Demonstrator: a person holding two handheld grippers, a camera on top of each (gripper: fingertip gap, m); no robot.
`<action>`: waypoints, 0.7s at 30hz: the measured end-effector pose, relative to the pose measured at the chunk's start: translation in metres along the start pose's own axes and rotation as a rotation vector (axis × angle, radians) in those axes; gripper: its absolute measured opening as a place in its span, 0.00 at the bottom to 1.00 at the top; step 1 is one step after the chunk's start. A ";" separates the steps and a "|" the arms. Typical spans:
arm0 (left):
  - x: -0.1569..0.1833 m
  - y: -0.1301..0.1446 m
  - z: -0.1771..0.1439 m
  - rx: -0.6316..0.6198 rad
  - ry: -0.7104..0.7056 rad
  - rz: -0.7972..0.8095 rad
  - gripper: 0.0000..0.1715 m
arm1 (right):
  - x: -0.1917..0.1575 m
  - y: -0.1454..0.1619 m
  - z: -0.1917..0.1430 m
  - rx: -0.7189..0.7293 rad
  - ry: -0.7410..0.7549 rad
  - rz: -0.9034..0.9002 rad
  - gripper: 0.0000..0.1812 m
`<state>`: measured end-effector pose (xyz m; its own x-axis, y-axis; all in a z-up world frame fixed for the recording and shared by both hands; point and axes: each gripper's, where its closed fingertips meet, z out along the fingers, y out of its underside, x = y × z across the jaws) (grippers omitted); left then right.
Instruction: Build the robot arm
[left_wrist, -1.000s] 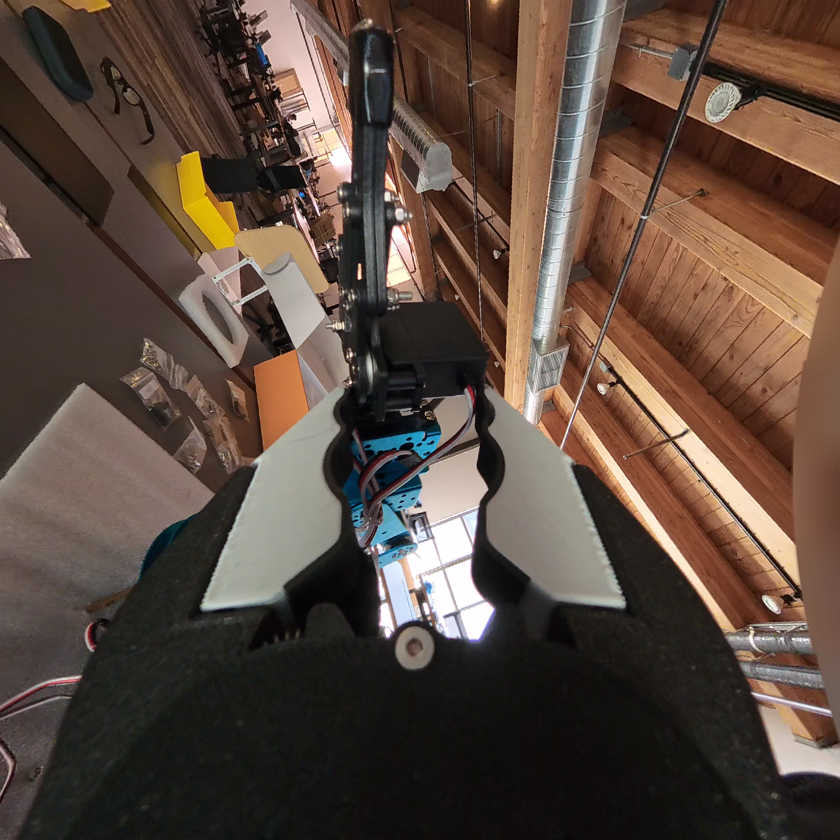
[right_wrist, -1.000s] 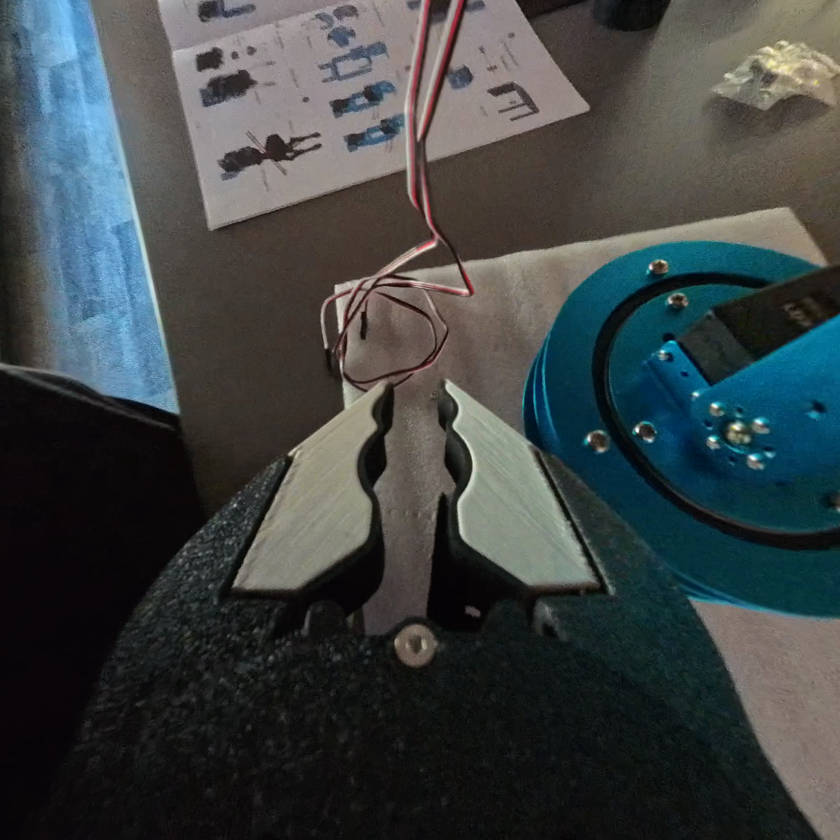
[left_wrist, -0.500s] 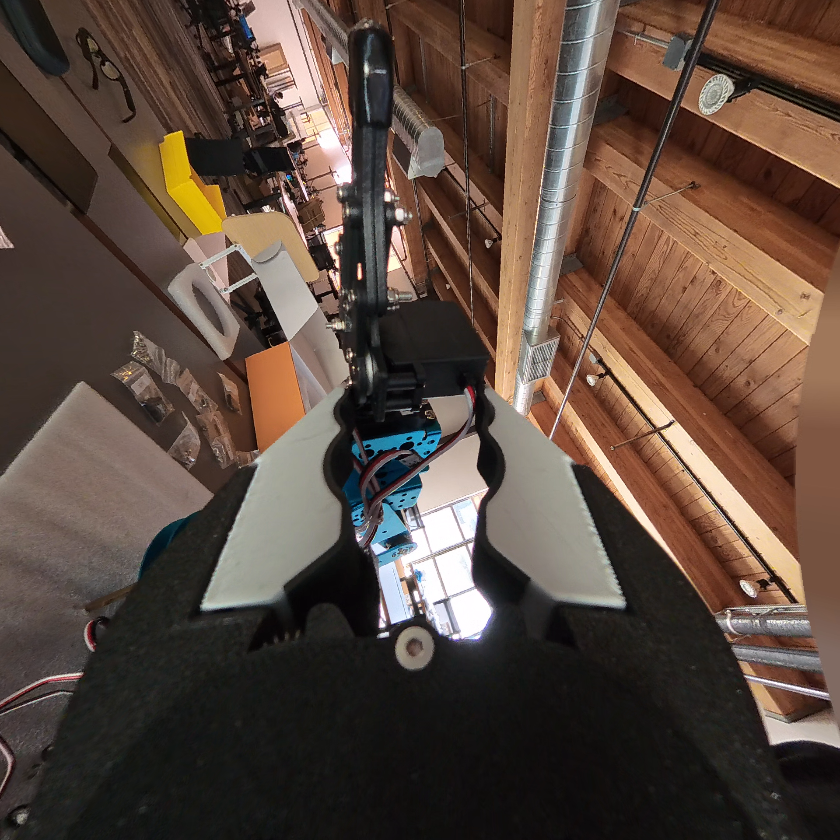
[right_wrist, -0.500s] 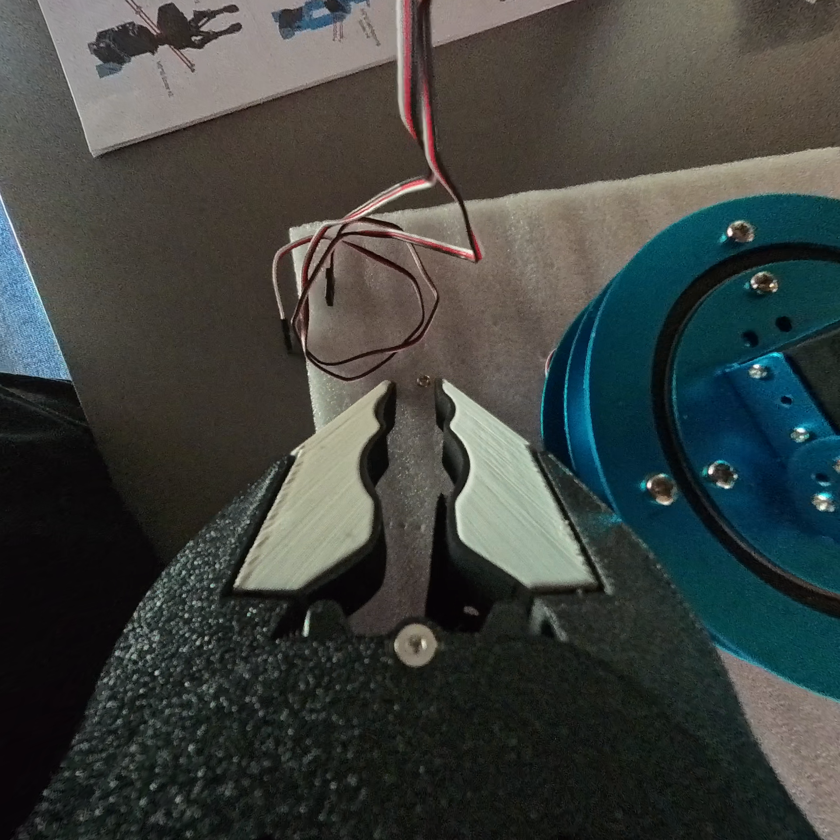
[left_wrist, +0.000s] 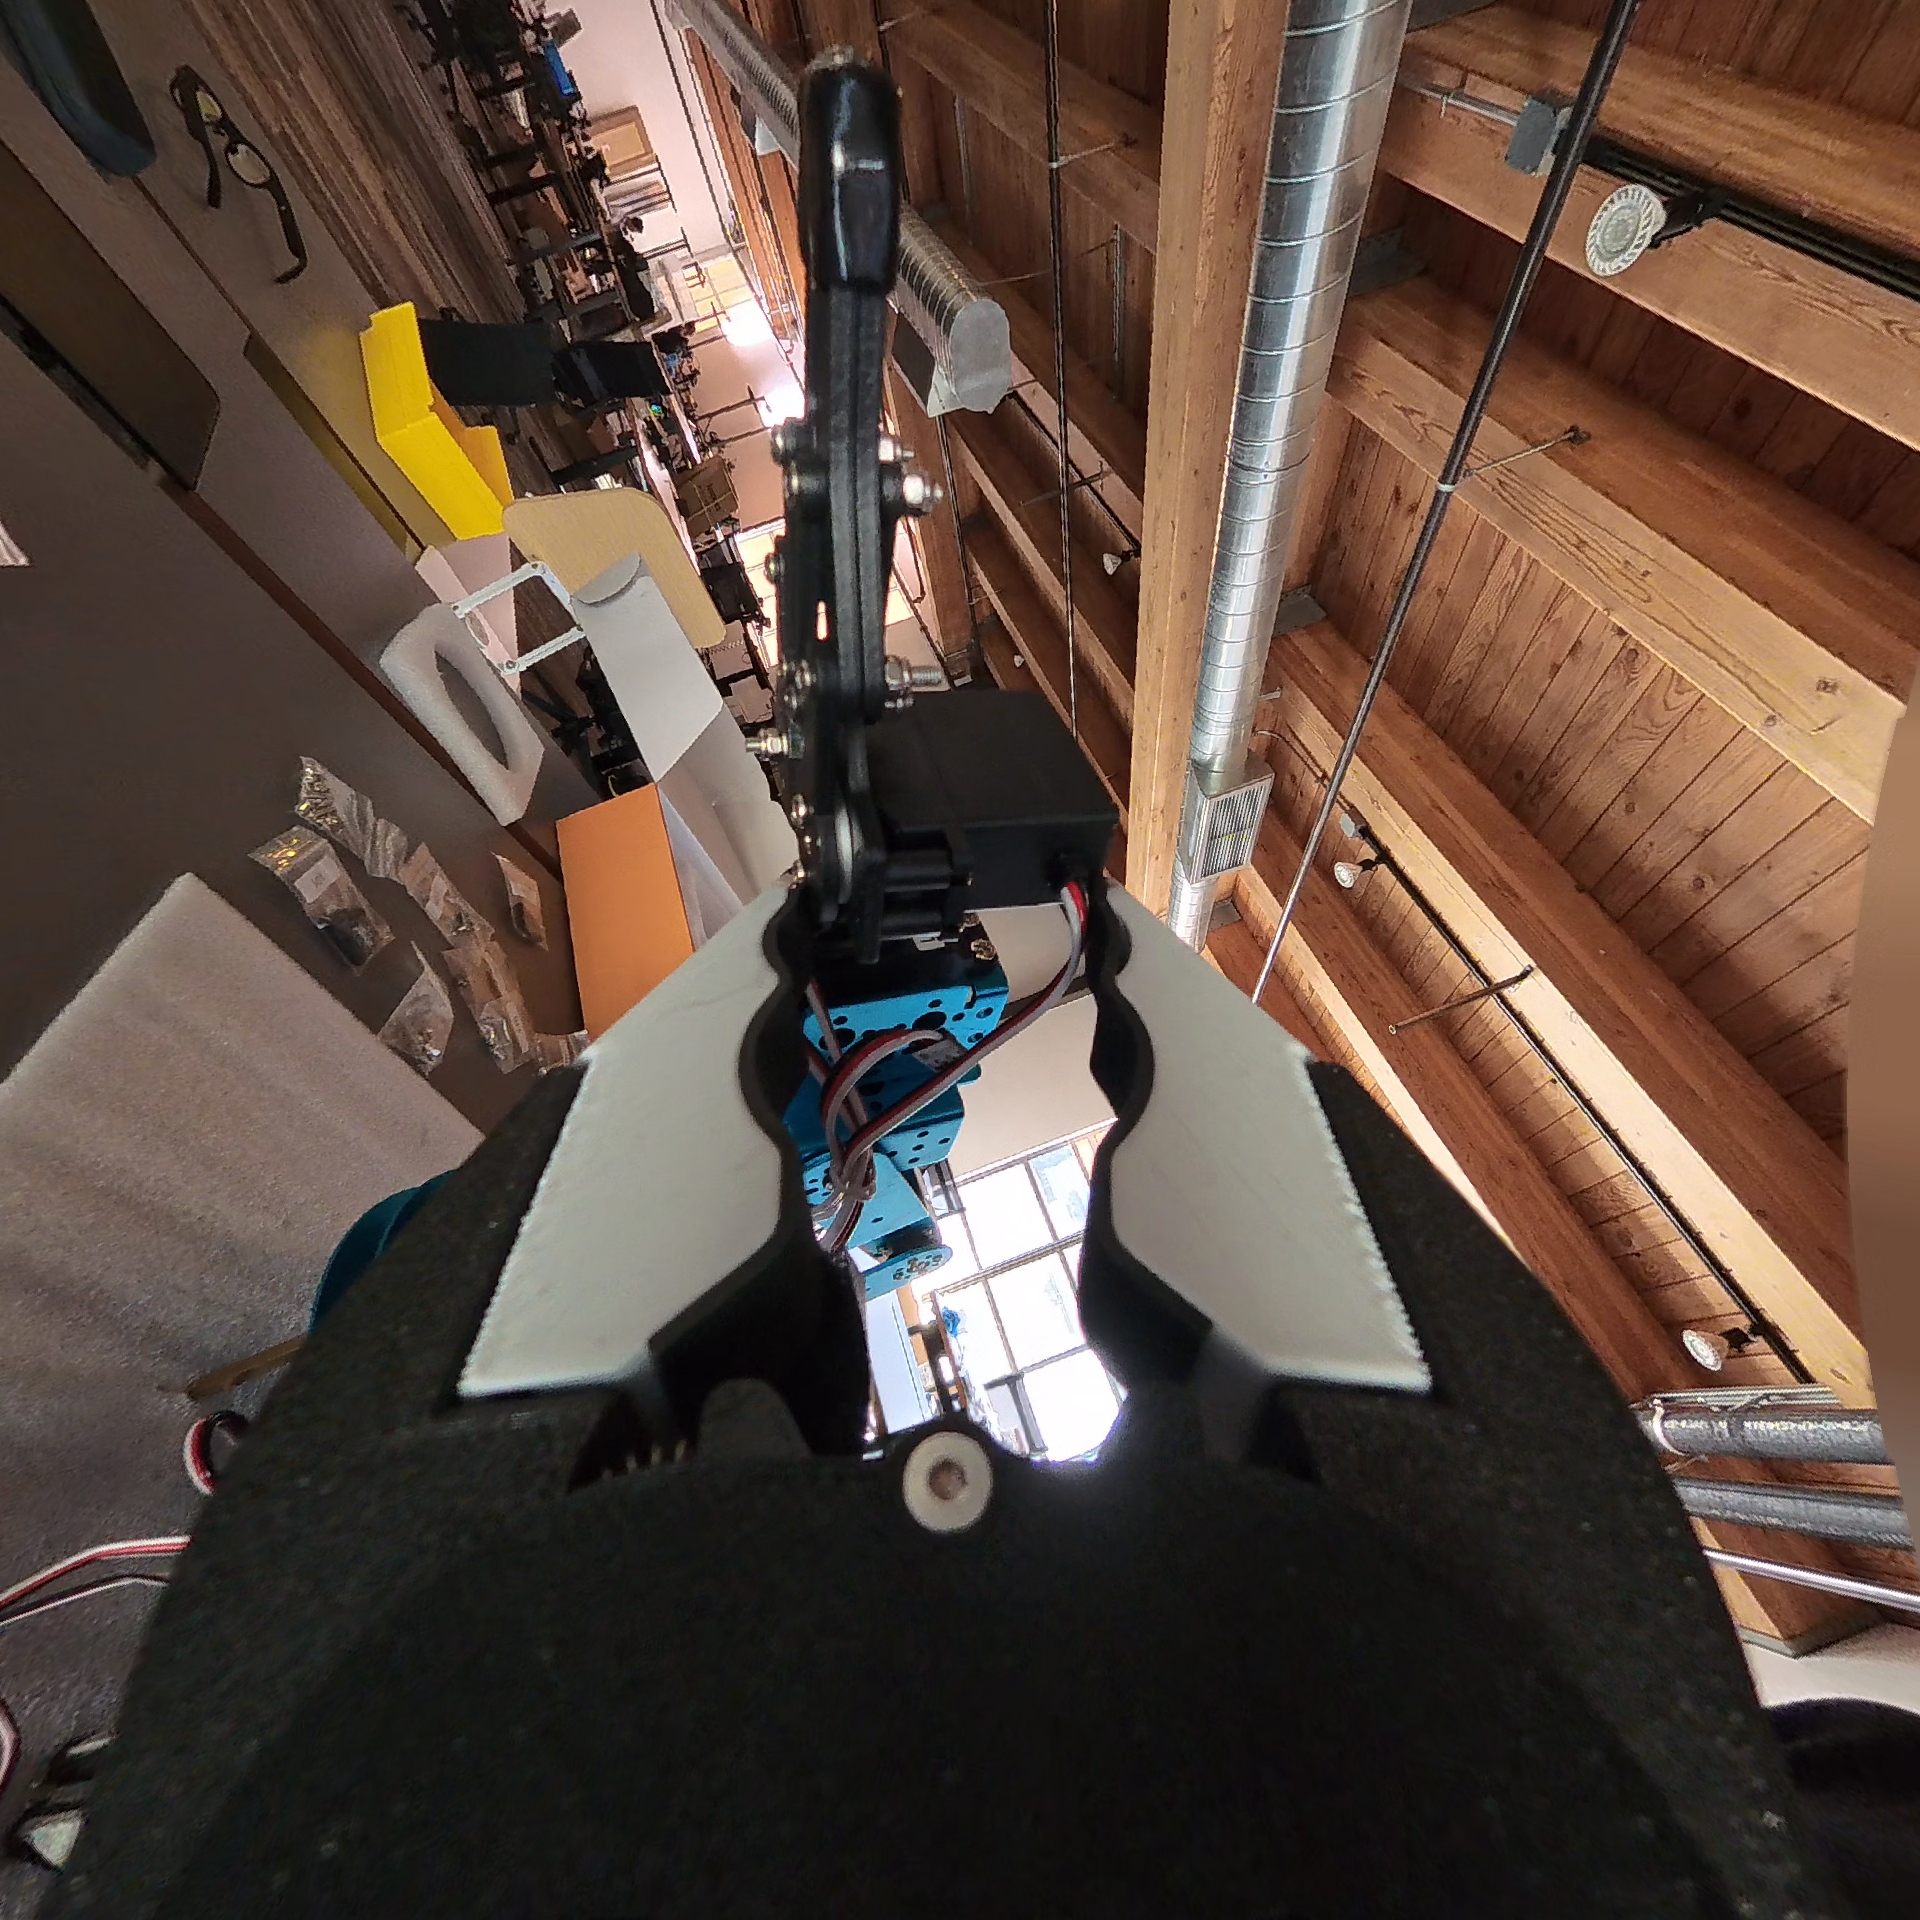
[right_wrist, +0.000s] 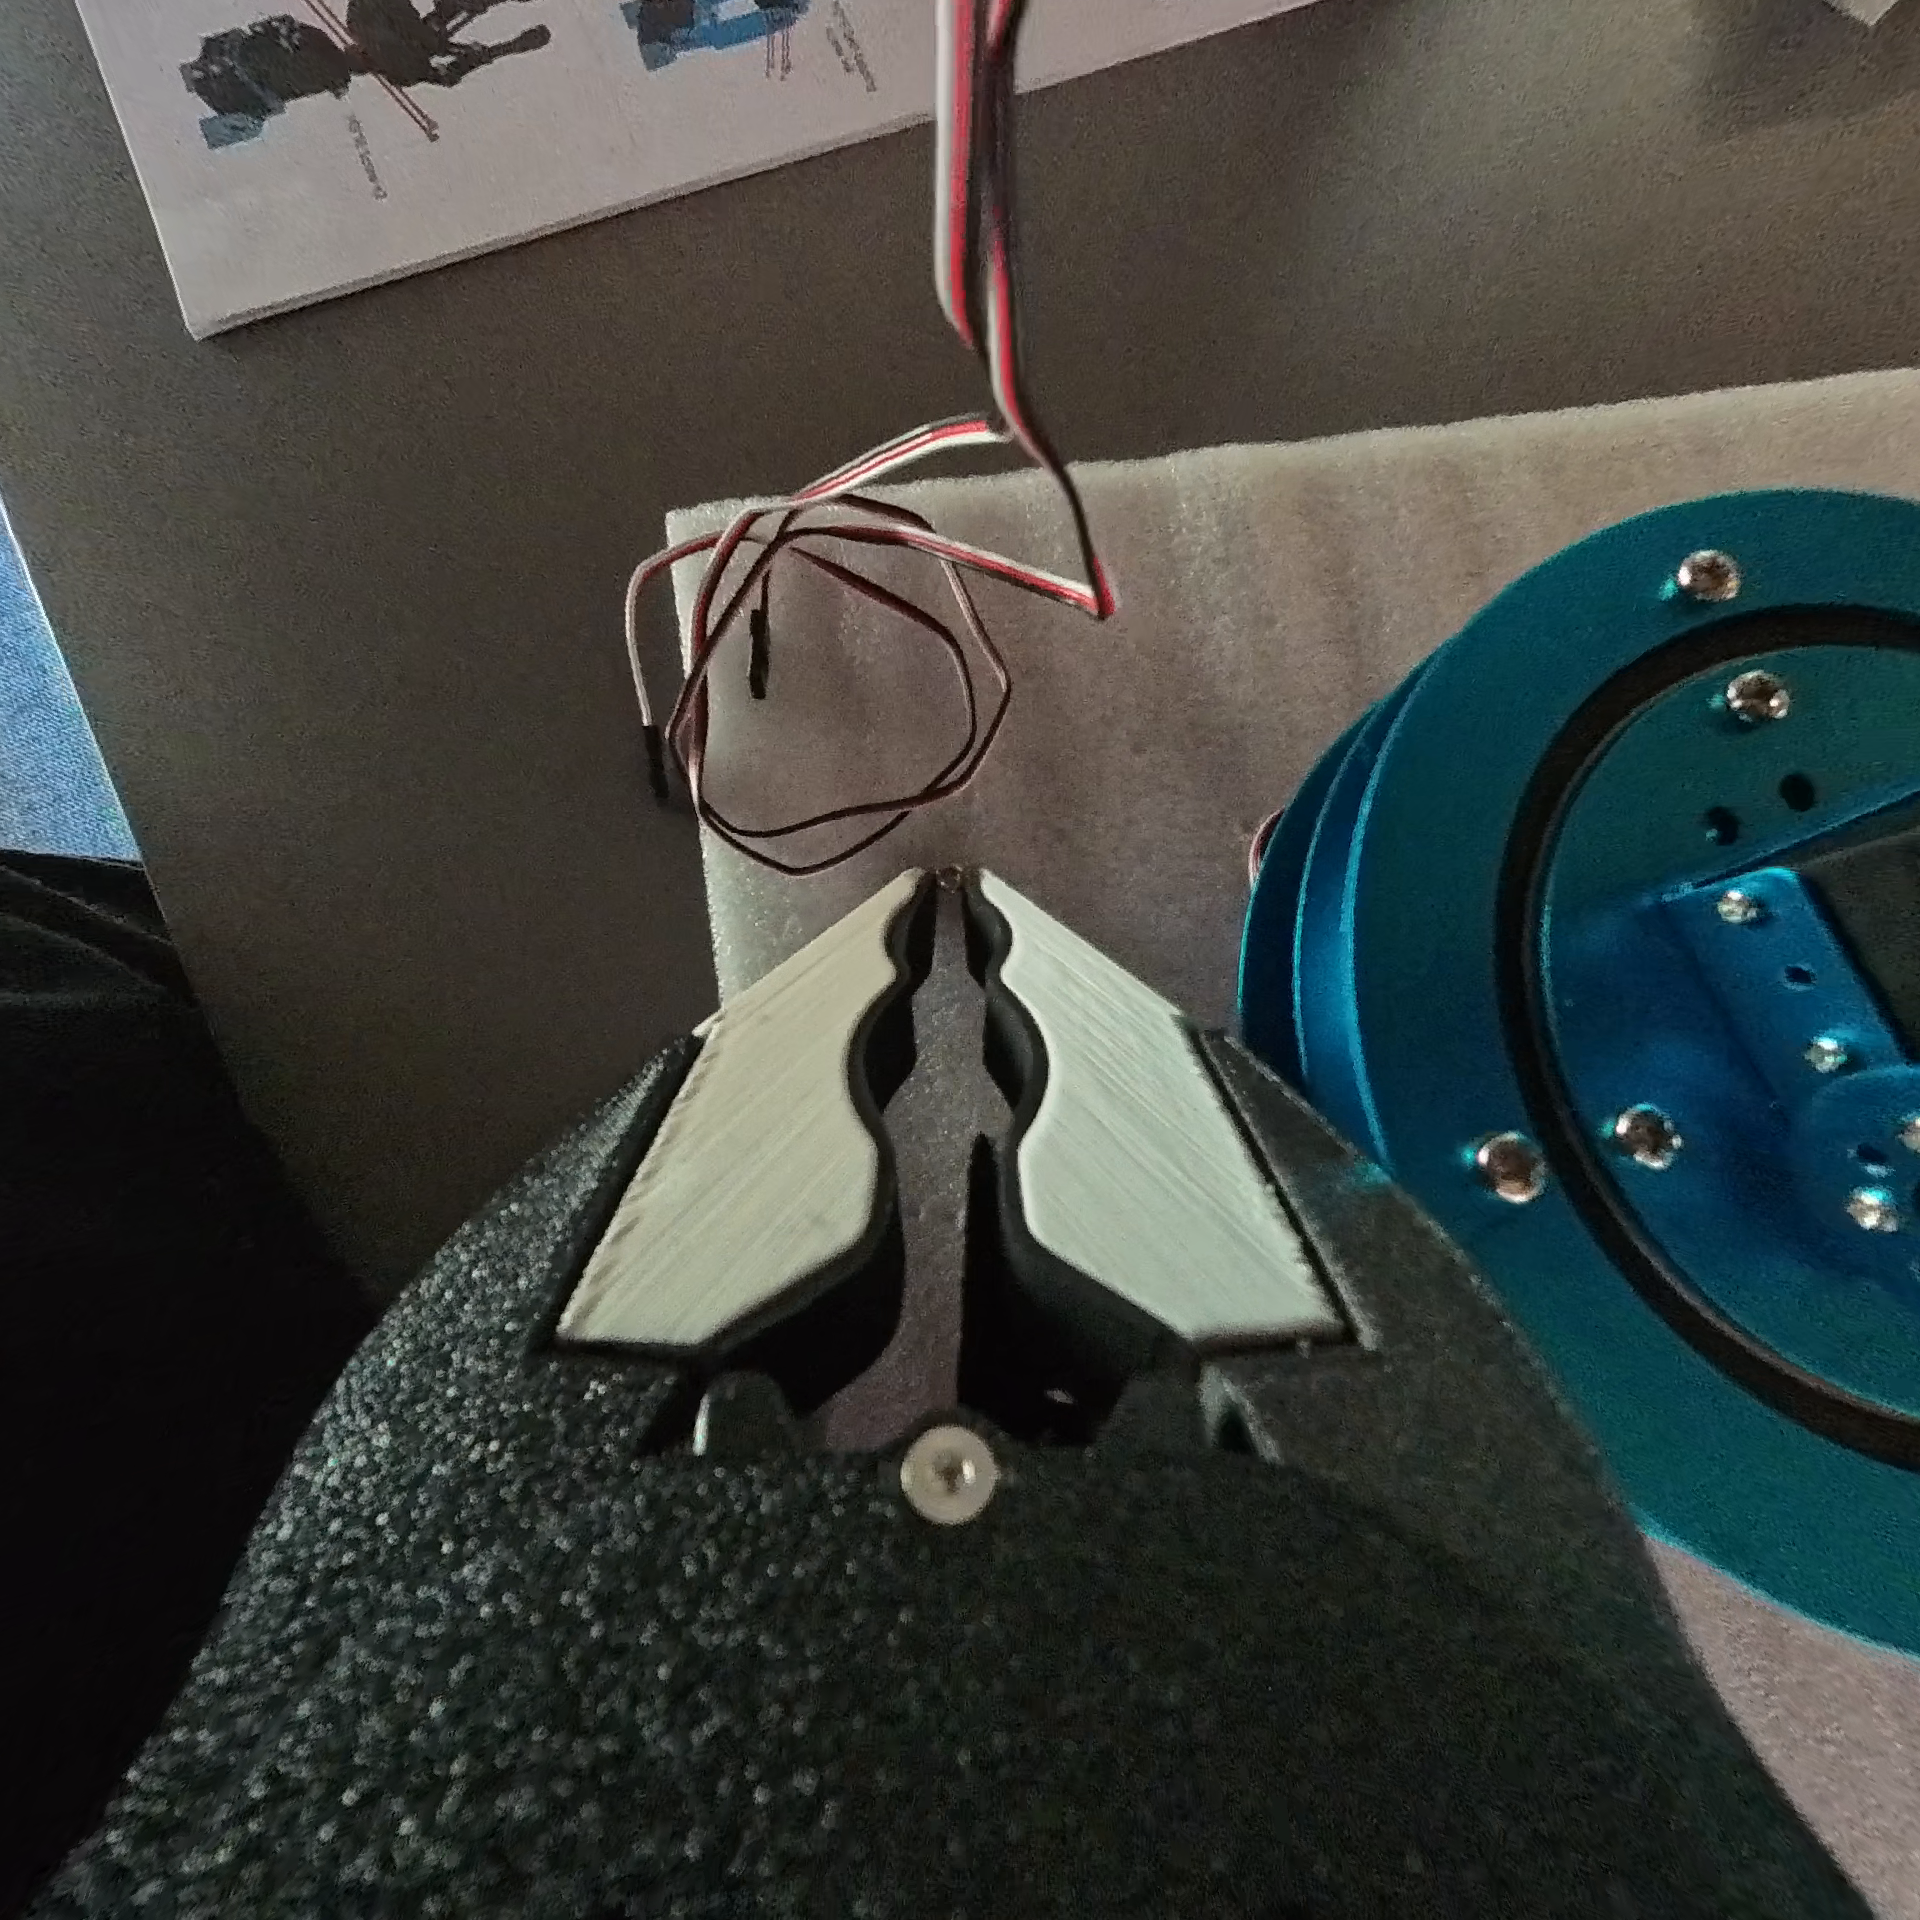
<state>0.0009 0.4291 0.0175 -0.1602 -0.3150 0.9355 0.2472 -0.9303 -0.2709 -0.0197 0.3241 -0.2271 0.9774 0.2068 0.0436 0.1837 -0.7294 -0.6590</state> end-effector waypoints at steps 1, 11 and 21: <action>0.000 0.000 0.000 0.002 0.000 -0.002 0.31 | 0.000 0.000 0.000 0.002 0.002 -0.003 0.02; -0.002 -0.003 0.000 0.012 -0.001 -0.015 0.31 | 0.004 -0.014 -0.040 0.092 0.003 0.028 0.02; -0.001 -0.001 -0.002 0.018 0.008 -0.020 0.31 | 0.028 -0.150 -0.168 0.454 -0.036 -0.073 0.02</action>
<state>-0.0010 0.4306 0.0162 -0.1725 -0.2976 0.9390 0.2608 -0.9331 -0.2478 -0.0022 0.3297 -0.0012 0.9580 0.2749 0.0812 0.1795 -0.3545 -0.9177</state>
